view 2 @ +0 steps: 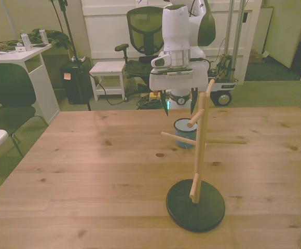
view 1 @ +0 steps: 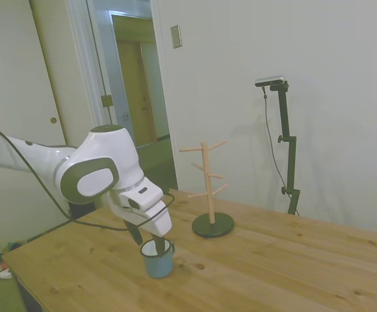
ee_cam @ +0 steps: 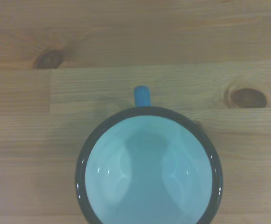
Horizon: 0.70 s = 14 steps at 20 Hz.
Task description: Unload the mug
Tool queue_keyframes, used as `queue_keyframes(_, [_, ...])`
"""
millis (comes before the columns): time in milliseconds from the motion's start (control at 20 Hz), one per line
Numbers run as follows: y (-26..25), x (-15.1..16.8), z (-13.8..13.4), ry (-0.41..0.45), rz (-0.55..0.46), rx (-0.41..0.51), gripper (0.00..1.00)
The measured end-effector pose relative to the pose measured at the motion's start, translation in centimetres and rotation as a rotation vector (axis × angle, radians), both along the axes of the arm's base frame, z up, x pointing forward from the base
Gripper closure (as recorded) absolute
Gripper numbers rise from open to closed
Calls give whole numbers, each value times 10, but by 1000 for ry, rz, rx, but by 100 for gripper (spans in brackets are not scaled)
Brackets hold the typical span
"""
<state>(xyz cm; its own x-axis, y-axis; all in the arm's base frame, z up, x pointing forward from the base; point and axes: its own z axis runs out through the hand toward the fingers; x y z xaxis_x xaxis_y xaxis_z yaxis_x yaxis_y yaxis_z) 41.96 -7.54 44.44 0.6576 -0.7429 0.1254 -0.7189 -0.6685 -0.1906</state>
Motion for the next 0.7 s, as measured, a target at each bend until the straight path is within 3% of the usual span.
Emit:
queue_keyframes(400, [37, -29, 2, -131, 125, -63, 0])
queue_keyframes(700, [46, -44, -3, -178, 171, -72, 0])
